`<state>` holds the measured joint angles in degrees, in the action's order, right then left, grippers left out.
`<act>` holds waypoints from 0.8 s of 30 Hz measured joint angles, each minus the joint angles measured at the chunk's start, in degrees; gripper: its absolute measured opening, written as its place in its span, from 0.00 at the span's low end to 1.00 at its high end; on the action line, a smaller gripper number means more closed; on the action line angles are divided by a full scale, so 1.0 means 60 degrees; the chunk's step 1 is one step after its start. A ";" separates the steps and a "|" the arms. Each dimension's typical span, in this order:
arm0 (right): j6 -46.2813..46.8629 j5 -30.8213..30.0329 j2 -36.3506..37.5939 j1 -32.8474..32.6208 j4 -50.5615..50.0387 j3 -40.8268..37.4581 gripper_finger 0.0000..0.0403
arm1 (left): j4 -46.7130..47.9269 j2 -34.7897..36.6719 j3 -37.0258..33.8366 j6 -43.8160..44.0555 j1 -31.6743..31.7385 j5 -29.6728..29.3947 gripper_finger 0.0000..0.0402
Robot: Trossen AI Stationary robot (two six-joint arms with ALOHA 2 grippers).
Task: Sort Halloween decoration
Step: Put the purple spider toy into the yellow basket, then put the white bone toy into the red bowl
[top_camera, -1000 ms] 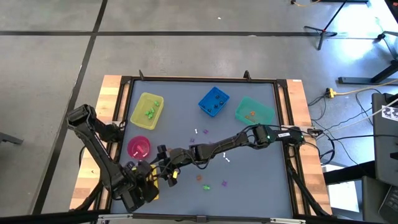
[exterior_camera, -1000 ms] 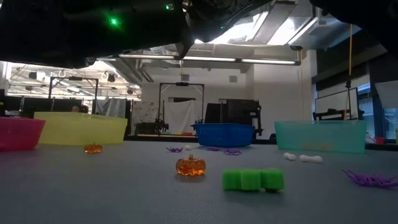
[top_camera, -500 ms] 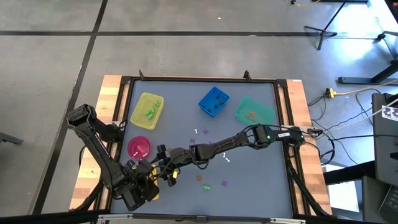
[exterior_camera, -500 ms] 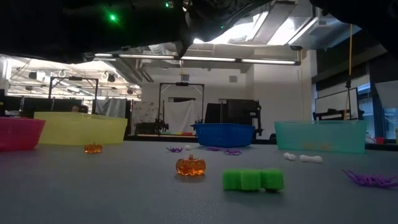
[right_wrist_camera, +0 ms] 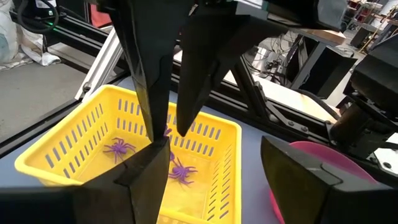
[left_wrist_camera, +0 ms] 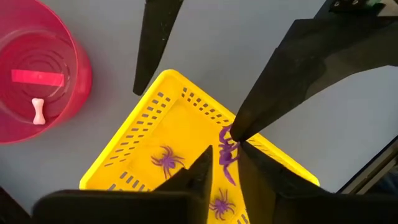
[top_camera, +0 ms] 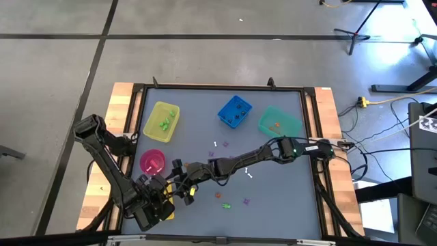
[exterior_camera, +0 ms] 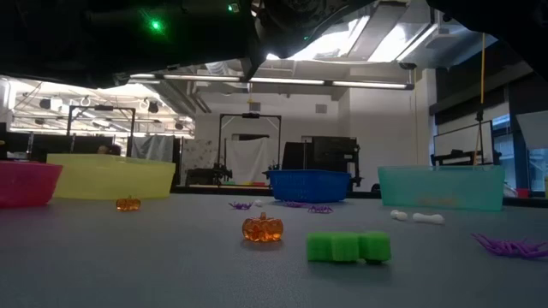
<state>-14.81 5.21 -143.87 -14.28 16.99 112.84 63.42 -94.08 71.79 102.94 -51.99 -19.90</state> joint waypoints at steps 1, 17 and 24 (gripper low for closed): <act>0.0002 0.0001 0.0000 0.0000 0.0001 0.0000 0.62 | 0.0000 0.0000 0.0000 0.0000 0.0000 0.0007 0.12; -0.0004 -0.0220 0.0537 0.0000 -0.1761 0.0000 0.62 | 0.0003 -0.0007 -0.0004 -0.0290 0.0023 0.0149 0.02; -0.0001 -0.1115 0.1621 0.0004 -0.5461 0.0000 0.62 | 0.0000 -0.0007 -0.0007 -0.1738 0.0301 -0.0199 0.12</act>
<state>-14.81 -1.47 -134.15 -14.26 -15.77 112.84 63.42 -94.13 71.75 92.51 -50.18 -21.09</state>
